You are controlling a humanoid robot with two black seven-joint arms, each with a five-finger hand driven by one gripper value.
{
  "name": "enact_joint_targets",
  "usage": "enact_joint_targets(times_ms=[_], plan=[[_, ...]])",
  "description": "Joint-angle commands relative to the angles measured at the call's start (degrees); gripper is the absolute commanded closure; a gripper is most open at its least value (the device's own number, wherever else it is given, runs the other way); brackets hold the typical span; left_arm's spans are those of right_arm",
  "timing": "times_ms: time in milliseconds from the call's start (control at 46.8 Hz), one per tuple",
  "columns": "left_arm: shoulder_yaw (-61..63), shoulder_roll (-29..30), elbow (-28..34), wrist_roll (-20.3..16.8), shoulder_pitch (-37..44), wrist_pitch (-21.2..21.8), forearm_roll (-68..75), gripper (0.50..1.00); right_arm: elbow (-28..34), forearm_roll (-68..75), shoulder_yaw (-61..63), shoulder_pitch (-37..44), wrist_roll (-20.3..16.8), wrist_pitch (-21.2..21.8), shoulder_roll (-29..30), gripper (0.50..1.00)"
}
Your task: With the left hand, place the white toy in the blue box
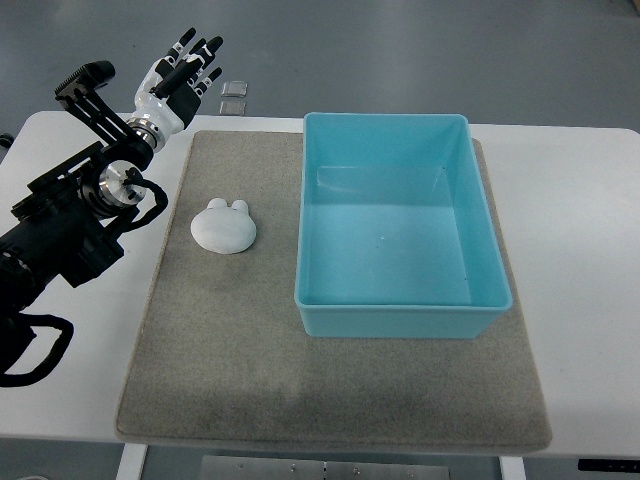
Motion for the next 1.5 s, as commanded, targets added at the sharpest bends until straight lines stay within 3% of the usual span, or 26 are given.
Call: enact_joint_targets(times_ms=[0, 833, 1282, 1474], plan=[[0.0, 0.0, 0.0, 0.0, -0.1, 0.0, 0.0, 0.508, 0.0, 0.0, 0.0, 0.0, 0.0, 0.0, 0.0, 0.564], [1.3, 0.3, -0.3, -0.4, 0.0, -0.3, 3.5, 0.51, 0.0, 0.0, 0.0, 0.0, 0.0, 0.0, 0.0, 0.564], [1.4, 3.1, -5.8, -0.3, 0.5, -0.3, 22.1, 0.51, 0.0, 0.0, 0.0, 0.0, 0.0, 0.0, 0.0, 0.564], [2.5, 8.9, -13.2, 0.0, 0.4, -0.4, 31.8, 0.51, 0.0, 0.0, 0.0, 0.0, 0.0, 0.0, 0.0, 0.564]])
